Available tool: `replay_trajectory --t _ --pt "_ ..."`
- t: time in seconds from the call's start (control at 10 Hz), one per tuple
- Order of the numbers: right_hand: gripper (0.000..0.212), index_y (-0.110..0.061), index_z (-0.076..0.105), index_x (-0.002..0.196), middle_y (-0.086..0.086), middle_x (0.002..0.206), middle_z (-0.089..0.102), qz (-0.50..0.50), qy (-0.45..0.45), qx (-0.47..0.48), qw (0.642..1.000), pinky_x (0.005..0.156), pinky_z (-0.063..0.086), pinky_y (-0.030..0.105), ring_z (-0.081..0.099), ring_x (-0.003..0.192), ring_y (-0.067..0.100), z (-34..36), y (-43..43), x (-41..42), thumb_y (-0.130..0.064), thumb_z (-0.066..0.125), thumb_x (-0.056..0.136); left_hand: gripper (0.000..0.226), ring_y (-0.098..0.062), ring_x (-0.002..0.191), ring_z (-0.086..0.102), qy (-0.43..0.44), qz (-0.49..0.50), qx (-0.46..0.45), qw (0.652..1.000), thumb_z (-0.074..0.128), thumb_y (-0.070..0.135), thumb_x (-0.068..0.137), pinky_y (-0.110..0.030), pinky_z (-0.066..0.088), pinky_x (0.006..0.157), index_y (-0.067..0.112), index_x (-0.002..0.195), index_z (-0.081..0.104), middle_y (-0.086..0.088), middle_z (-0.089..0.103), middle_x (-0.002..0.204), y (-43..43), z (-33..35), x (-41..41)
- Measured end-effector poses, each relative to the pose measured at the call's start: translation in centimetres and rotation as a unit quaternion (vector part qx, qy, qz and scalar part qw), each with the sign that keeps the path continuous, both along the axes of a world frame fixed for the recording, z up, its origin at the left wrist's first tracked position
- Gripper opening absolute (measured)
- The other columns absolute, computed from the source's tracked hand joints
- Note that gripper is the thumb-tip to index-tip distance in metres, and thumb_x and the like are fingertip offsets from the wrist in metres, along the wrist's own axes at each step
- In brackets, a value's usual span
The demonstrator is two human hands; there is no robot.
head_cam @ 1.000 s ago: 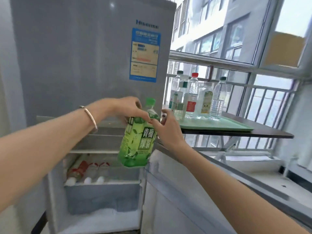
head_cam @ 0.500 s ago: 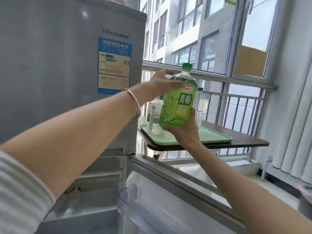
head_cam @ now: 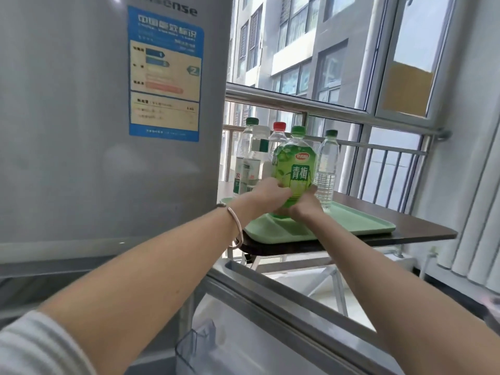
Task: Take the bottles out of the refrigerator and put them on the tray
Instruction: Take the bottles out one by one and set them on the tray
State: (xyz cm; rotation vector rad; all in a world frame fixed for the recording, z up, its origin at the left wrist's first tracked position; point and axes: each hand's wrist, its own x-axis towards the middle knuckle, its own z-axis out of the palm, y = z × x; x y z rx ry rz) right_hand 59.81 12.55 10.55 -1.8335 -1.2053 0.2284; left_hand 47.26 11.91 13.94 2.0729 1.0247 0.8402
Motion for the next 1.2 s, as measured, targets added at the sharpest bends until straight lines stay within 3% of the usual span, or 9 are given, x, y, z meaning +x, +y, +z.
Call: replay_trajectory --t 0.2,0.3,0.4,0.5,0.6,0.8,1.0,1.1,1.2 --pt "0.107 -0.007 0.015 0.150 0.022 0.145 0.040 0.010 -0.008 -0.030 0.999 0.103 0.041 0.040 0.046 0.129 0.037 0.5 0.0 -0.2 -0.028 0.083 0.071 0.032 -0.030 0.112 0.061 -0.001 0.010 0.014 1.000 0.048 0.014 0.094 -0.040 0.050 0.098 -0.002 0.117 0.062 -0.017 0.065 0.120 -0.1 -0.2 0.2" --pt "0.103 -0.004 0.017 0.149 0.023 0.145 0.039 -0.042 -0.026 -0.046 0.998 0.107 0.042 0.044 0.045 0.130 0.037 1.2 -1.3 -1.2 -0.033 0.081 0.073 0.021 -0.025 0.093 0.062 0.007 0.042 0.062 0.997 0.050 0.013 0.092 -0.031 0.052 0.081 0.003 0.102 0.065 -0.015 0.068 0.112 -0.8 0.1 -0.4" --pt "0.034 -0.006 0.045 0.110 0.007 0.098 0.056 -0.100 -0.094 0.156 0.978 0.059 0.045 0.029 0.061 0.091 0.027 2.0 -3.5 -3.7 -0.013 0.064 0.083 0.013 -0.021 0.080 0.057 -0.010 0.079 0.105 0.991 0.049 0.013 0.093 -0.037 0.054 0.080 0.011 0.086 0.060 -0.015 0.066 0.094 -2.3 1.0 -2.2" --pt "0.016 -0.015 0.044 0.087 -0.006 0.067 0.045 -0.045 -0.135 0.247 0.958 0.047 0.026 0.023 0.047 0.058 0.011 2.1 -6.0 -8.0 -0.008 0.057 0.085 0.019 -0.027 0.083 0.063 -0.022 0.110 0.108 0.988 0.047 0.007 0.090 -0.043 0.056 0.083 0.002 0.090 0.066 -0.018 0.069 0.096 -4.4 1.2 -5.3" --pt "0.011 -0.016 0.047 0.084 -0.002 0.071 0.052 0.011 -0.133 0.238 0.962 0.047 0.025 0.025 0.046 0.058 0.013 1.4 -7.6 -12.6 -0.016 0.057 0.089 0.025 -0.029 0.095 0.063 -0.011 0.160 0.135 0.978 0.048 0.005 0.088 -0.035 0.052 0.083 0.002 0.100 0.070 -0.014 0.069 0.101 -6.8 0.4 -8.9" --pt "0.012 -0.013 0.054 0.097 0.006 0.086 0.064 0.143 -0.131 0.152 0.969 0.064 0.043 0.035 0.062 0.083 0.031 -3.9 -9.2 -21.7 -0.013 0.054 0.085 0.026 -0.033 0.106 0.063 0.077 0.213 0.121 0.966 0.048 0.007 0.087 -0.040 0.050 0.092 0.004 0.103 0.068 -0.017 0.069 0.111 -8.7 -4.0 -18.5" --pt "0.028 -0.007 0.058 0.100 0.019 0.100 0.071 0.243 -0.122 -0.020 0.962 0.073 0.054 0.041 0.068 0.092 0.038 -11.5 -7.0 -28.5 -0.023 0.067 0.078 0.016 -0.030 0.089 0.067 0.218 0.154 0.002 0.964 0.050 0.000 0.080 -0.028 0.045 0.064 0.004 0.083 0.065 -0.015 0.071 0.090 -6.1 -11.5 -27.2" --pt "0.017 -0.009 0.060 0.088 0.018 0.086 0.074 0.257 -0.131 -0.156 0.945 0.071 0.060 0.044 0.073 0.077 0.035 -16.6 -3.2 -31.8 -0.025 0.061 0.086 0.014 -0.029 0.091 0.066 0.258 0.148 -0.038 0.954 0.056 0.007 0.083 -0.032 0.050 0.072 0.004 0.087 0.069 -0.015 0.071 0.096 -2.7 -16.6 -30.9" --pt "0.015 -0.012 0.057 0.096 0.019 0.102 0.071 0.273 -0.123 -0.224 0.927 0.070 0.056 0.034 0.071 0.089 0.034 -21.6 0.1 -34.3 -0.025 0.059 0.090 0.028 -0.029 0.105 0.065 0.274 0.166 -0.062 0.945 0.053 0.008 0.085 -0.037 0.053 0.089 0.002 0.105 0.070 -0.016 0.070 0.111 0.0 -21.2 -33.3"
